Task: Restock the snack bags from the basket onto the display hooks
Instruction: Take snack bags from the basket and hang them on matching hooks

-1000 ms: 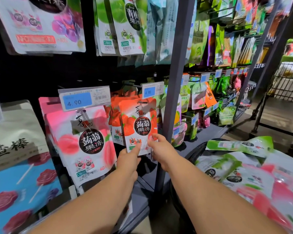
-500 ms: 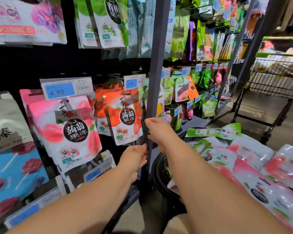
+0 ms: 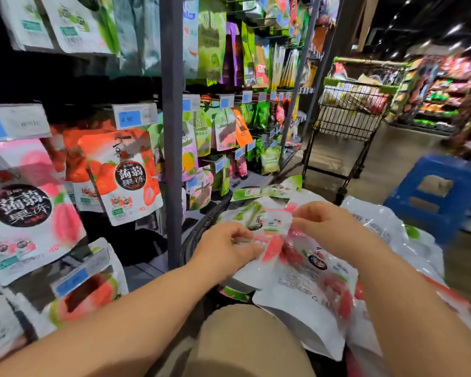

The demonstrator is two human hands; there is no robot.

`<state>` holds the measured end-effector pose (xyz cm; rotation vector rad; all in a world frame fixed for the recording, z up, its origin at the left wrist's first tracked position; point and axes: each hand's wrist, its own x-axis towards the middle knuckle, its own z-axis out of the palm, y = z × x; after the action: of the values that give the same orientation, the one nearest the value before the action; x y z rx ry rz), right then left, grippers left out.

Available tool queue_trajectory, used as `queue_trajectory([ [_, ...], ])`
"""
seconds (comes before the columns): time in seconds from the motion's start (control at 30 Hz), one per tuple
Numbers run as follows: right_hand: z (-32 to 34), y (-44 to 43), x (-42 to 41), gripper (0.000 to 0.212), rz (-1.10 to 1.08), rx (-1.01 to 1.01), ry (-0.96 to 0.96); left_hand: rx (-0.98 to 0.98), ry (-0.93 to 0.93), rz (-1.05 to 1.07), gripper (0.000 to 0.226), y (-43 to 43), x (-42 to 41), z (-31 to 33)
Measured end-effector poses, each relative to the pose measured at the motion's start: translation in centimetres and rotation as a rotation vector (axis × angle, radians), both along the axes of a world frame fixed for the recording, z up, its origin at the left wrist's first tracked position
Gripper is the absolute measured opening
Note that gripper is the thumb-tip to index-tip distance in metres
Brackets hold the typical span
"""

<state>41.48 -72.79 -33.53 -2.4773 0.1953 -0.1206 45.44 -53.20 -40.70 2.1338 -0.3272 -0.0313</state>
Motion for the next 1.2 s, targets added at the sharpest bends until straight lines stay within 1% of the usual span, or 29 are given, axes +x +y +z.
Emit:
queue_trajectory([
  [0.07, -1.0, -1.3, -1.4, 0.008, -0.035, -0.039, 0.021, 0.098, -0.069, -0.021, 0.028, -0.3, -0.1, 0.2],
  [0.1, -1.6, -1.8, -1.9, 0.011, -0.048, -0.062, 0.030, 0.137, -0.099, -0.032, 0.032, -0.5, -0.2, 0.2],
  [0.13, -2.2, -2.2, -2.3, 0.019, -0.063, -0.080, 0.039, 0.162, -0.121, -0.046, 0.034, -0.6, -0.2, 0.1],
  [0.23, -3.4, -2.4, -3.2, 0.046, -0.079, -0.151, 0.095, 0.152, -0.144, -0.120, 0.035, -0.7, -0.5, 0.0],
  [0.3, -3.9, -2.4, -3.6, 0.059, -0.063, -0.210, 0.123, 0.138, -0.161, -0.188, 0.036, -0.6, -0.6, -0.4],
  [0.43, -4.4, -2.4, -3.5, 0.071, -0.088, -0.273, 0.126, 0.110, -0.177, -0.281, 0.037, -0.3, -0.9, -0.7],
  [0.53, -4.4, -2.8, -2.7, 0.067, -0.134, -0.340, 0.106, 0.126, -0.215, -0.306, 0.038, -0.3, -1.1, -0.7],
  [0.67, -4.0, -3.3, -2.1, 0.067, -0.214, -0.410, 0.148, 0.159, -0.229, -0.313, 0.040, -0.3, -1.0, -0.8],
  [0.83, -4.3, -4.0, -1.4, 0.049, -0.255, -0.429, 0.082, 0.179, -0.244, -0.305, 0.041, -0.4, -0.9, -1.1],
  [0.93, -4.3, -4.2, -0.7, 0.041, -0.255, -0.433, 0.087, 0.185, -0.271, -0.302, 0.041, -0.4, -0.8, -1.2],
  [1.03, -4.2, -4.4, -0.2, 0.018, -0.250, -0.473, 0.095, 0.190, -0.260, -0.308, 0.039, -0.4, -0.8, -1.1],
  [1.07, -4.2, -4.4, -0.1, 0.022, -0.248, -0.484, 0.098, 0.190, -0.252, -0.309, 0.040, -0.4, -0.8, -1.1],
  [1.13, -4.3, -4.6, 0.0, 0.030, -0.238, -0.466, 0.085, 0.191, -0.244, -0.309, 0.040, -0.4, -0.7, -1.1],
  [1.2, -4.3, -4.9, 0.0, 0.022, -0.226, -0.341, 0.033, 0.189, -0.240, -0.315, 0.040, -0.4, -0.6, -1.1],
])
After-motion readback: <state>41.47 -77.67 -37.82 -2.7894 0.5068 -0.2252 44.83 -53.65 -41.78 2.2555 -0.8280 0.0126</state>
